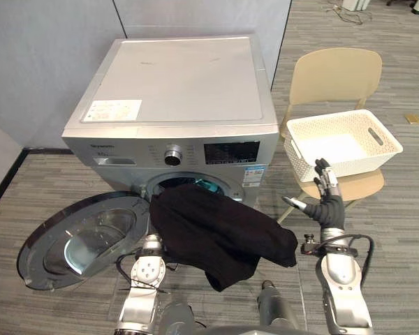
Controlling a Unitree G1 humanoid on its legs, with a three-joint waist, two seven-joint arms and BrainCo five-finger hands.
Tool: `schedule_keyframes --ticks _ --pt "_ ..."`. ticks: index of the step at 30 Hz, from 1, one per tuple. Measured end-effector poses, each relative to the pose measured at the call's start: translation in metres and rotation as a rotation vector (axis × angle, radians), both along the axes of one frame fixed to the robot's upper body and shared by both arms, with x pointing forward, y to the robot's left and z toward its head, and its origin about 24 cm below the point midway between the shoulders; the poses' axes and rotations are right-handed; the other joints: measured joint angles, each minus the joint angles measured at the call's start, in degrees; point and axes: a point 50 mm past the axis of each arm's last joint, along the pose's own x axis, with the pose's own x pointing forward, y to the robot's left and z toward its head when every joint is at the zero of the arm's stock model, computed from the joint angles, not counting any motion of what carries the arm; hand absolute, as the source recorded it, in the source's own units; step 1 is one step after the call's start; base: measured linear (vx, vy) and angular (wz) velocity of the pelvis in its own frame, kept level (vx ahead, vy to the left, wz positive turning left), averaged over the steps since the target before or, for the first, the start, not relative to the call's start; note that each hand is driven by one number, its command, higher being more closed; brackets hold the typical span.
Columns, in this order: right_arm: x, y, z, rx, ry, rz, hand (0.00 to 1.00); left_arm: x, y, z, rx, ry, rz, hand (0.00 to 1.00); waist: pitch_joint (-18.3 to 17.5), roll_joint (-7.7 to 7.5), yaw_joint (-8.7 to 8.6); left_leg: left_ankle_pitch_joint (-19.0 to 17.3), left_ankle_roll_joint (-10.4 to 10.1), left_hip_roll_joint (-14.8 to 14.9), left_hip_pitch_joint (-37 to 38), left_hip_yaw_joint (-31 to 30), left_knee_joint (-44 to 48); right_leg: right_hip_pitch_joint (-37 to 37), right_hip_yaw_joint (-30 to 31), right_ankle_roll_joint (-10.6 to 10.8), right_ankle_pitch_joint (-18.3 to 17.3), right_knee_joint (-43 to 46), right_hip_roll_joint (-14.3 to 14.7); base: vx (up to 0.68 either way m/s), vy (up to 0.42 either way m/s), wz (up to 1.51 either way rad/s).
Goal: Pick up the laundry basket with both hands and put the clothes into the washing machine.
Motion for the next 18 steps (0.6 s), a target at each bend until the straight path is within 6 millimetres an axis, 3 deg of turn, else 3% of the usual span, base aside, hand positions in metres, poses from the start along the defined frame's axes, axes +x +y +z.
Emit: schedule_keyframes --ticks 1,2,3,5,6,7,8,13,15,17,18 --pt "0.003 0.003 -0.003 0.002 0.01 0.013 0.0 0.0 0.002 -0.001 0.007 0.004 0.005 1.0 -0.06 0.01 0.38 -0.2 0.38 0.06 0.93 1.26 -1.02 0.15 -1.8 -0.78 1.12 -1.7 -0.9 0.0 0.238 -0.9" --pt "0.009 0.008 -0.007 0.004 0.026 0.035 0.0 0.0 0.004 -0.003 0.013 0.011 0.015 1.0 -0.23 -0.08 1.02 -0.31 0.7 0.07 2.29 3.75 -3.01 0.2 -5.91 -3.63 2.06 -4.16 -2.77 -0.02 0.183 -0.95" --pt "0.02 0.017 -0.012 -0.005 0.051 0.07 0.0 0.001 0.008 -0.008 0.027 0.034 0.023 1.0 -0.16 0.07 1.26 -0.07 1.1 0.09 3.58 6.39 -4.59 -0.12 -16.74 -6.79 3.37 -4.62 -7.67 0.0 0.139 -0.92" --pt "0.027 0.027 -0.02 -0.053 0.091 0.106 0.0 0.002 0.013 -0.017 0.035 0.076 0.038 1.0 -0.3 -0.1 2.04 -0.07 1.1 0.53 4.94 8.59 -5.16 0.89 -28.81 -8.63 5.23 -4.34 -12.13 0.05 0.066 -0.65" --pt "0.029 0.031 -0.023 -0.078 0.106 0.122 0.0 0.003 0.014 -0.021 0.029 0.09 0.047 1.0 -0.32 -0.14 2.2 -0.05 1.05 1.0 5.39 8.8 -5.47 1.34 -32.76 -7.97 8.75 -4.78 -12.91 0.08 -0.031 -0.4" --pt "0.03 0.033 -0.023 -0.093 0.108 0.13 0.0 0.004 0.013 -0.022 0.019 0.094 0.054 1.0 -0.31 -0.09 2.21 0.09 0.76 1.06 5.34 8.79 -5.61 1.42 -32.85 -6.14 9.54 -4.81 -12.44 0.1 -0.08 -0.31" --pt "0.031 0.034 -0.021 -0.118 0.102 0.142 0.0 0.005 0.01 -0.025 -0.023 0.103 0.081 1.0 -0.22 0.53 2.2 0.57 -0.07 2.03 5.36 8.76 -6.31 0.93 -32.86 -5.61 9.74 -5.22 -11.15 0.08 -0.095 -0.28" --pt "0.03 0.026 -0.022 -0.182 0.111 0.149 0.0 0.018 -0.01 -0.033 -0.166 0.13 0.123 1.0 -0.06 0.77 1.75 2.47 -2.29 3.89 5.34 8.39 -9.81 -1.61 -33.76 -4.79 9.04 -3.97 -8.76 0.07 -0.128 -0.17" --pt "0.03 0.028 -0.022 -0.176 0.109 0.152 0.0 0.032 -0.01 -0.026 -0.21 0.104 0.159 1.0 1.03 -0.2 1.55 2.54 -2.4 4.09 4.01 7.51 -9.22 -3.3 -34.13 -5.09 8.11 -1.56 -9.1 -0.03 -0.083 0.08" --pt "0.029 0.042 -0.022 -0.17 0.106 0.206 0.0 0.054 -0.003 -0.007 -0.266 0.03 0.226 1.0 3.9 -3.01 1.37 2.48 -2.44 4.24 0.1 5.42 -5.37 -6.26 -34.64 -5.78 6.26 2.96 -10.56 -0.12 -0.088 0.29" --pt "0.028 0.047 -0.022 -0.162 0.103 0.225 0.0 0.06 -0.001 -0.001 -0.277 0.01 0.245 1.0 4.88 -3.66 1.29 2.43 -2.46 4.34 -1.11 4.49 -4.1 -6.73 -35.03 -5.8 5.8 3.96 -10.9 -0.17 -0.105 0.42"
